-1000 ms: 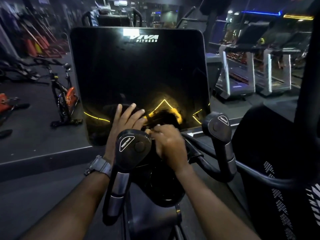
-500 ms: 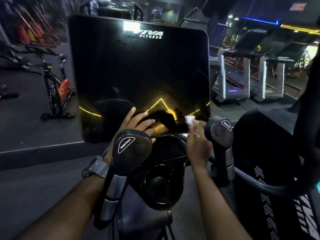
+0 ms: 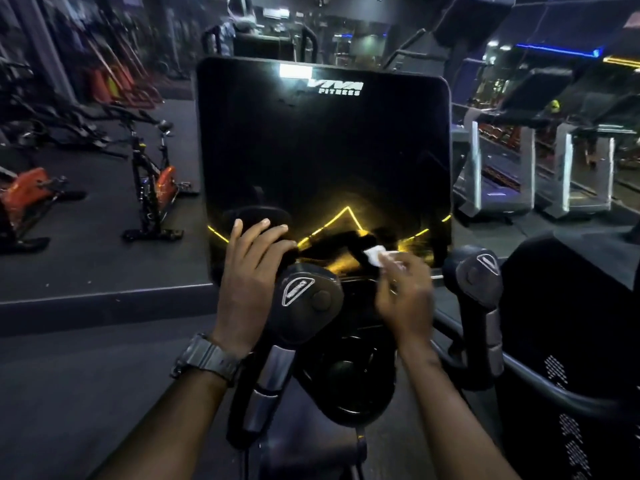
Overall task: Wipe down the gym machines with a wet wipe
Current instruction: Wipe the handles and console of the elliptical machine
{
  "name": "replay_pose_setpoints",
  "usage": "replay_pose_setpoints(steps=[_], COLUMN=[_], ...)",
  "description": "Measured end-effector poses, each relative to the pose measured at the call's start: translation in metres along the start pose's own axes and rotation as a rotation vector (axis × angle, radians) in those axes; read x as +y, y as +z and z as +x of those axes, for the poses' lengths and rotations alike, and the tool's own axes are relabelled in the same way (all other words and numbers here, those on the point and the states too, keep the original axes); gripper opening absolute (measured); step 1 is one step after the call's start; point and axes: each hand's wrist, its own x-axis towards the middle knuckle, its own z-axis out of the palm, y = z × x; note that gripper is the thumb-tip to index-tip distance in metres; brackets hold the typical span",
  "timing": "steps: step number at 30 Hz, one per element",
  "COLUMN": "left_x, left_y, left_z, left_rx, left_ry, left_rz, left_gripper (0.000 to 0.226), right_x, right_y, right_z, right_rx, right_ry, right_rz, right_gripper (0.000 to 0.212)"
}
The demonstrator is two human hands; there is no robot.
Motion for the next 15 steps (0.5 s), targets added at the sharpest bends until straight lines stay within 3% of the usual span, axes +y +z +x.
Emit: replay_pose_setpoints(steps=[3, 6, 7, 9, 11, 12, 13, 15], left_x=[0.003, 0.007, 0.007, 0.006, 0.005, 0.003, 0.003, 0.004], left_y=[-0.013, -0.018, -0.020, -0.025, -0.032, -0.034, -0.036, -0.041], left_z=[-0.006, -0.010, -0.010, -0.011, -0.011, -0.012, -0.012, -0.011], left_rx=[0.074, 0.072, 0.059, 0.067, 0.136, 0.188, 0.234, 0.284], left_ry=[-0.164, -0.243, -0.259, -0.328, -0.472, -0.549, -0.629, -0.813], left_rz=[-0.062, -0.124, -0.132, -0.188, -0.288, -0.342, -0.398, -0.489], left_gripper=[0.028, 0.030, 0.031, 0.035, 0.037, 0.037, 0.037, 0.037], right_x=[-0.019, -0.065, -0.079, -0.084, -0.109, -0.127, -0.136, -0.136], right_y=[0.005, 0.029, 0.038, 0.068, 0.086, 0.083, 0.079, 0.075], right_z=[-0.008, -0.032, -0.026, -0.001, 0.031, 0.045, 0.057, 0.071], right_rx=[0.021, -0.286, -0.425, -0.481, -0.661, -0.652, -0.526, -0.336], right_ry=[0.048, -0.076, -0.165, -0.393, -0.433, -0.401, -0.438, -0.636], right_rz=[-0.017, 0.166, 0.138, -0.045, -0.074, -0.056, -0.001, 0.011], right_gripper=[0.030, 0.030, 0.028, 0.023, 0.033, 0.034, 0.033, 0.034])
